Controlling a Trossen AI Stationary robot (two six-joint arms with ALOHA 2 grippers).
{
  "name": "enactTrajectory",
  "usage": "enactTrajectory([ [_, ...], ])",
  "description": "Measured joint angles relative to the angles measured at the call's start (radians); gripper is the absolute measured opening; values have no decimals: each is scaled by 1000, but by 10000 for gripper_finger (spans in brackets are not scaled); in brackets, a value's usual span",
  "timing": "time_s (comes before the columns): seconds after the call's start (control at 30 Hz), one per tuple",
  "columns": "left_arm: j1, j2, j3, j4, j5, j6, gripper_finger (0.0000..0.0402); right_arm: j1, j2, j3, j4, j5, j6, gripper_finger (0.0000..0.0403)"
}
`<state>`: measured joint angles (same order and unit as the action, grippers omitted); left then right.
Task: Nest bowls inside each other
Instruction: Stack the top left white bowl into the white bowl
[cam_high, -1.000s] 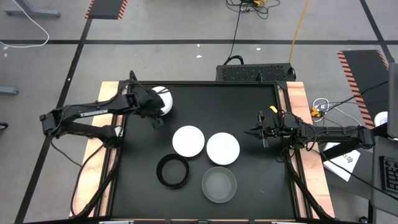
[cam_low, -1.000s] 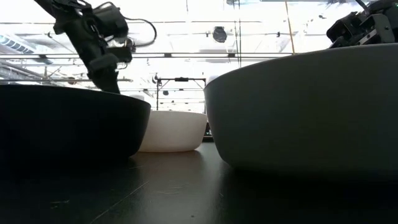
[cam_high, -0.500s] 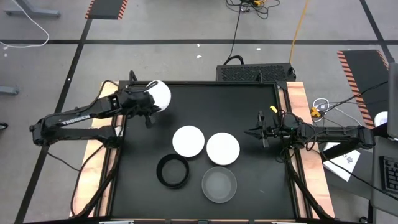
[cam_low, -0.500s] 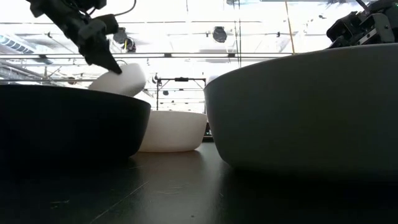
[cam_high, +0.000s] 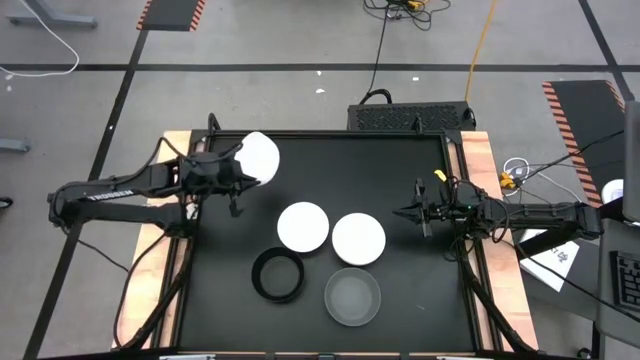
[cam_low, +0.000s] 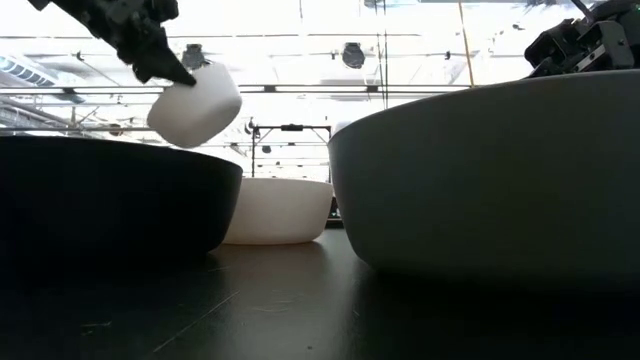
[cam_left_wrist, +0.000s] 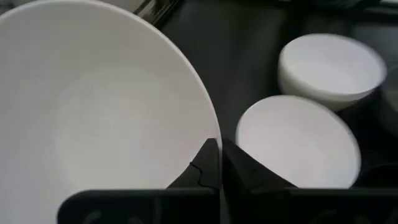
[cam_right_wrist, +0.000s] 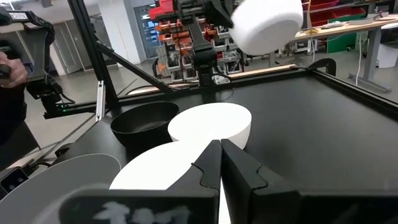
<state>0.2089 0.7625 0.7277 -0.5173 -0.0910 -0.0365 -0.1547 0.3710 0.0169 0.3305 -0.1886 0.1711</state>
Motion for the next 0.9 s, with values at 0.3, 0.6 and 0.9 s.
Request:
enactTrajectory([
  [0.3, -185, -19, -28, 155, -181, 30, 0, 0, 0, 0, 0, 0, 0, 0],
  [0.6, -184, -164, -156, 248, -199, 47, 0, 0, 0, 0, -6, 0, 0, 0],
  [0.9, -183, -282, -284, 372, -167, 35, 0, 0, 0, 0, -1, 0, 0, 0],
])
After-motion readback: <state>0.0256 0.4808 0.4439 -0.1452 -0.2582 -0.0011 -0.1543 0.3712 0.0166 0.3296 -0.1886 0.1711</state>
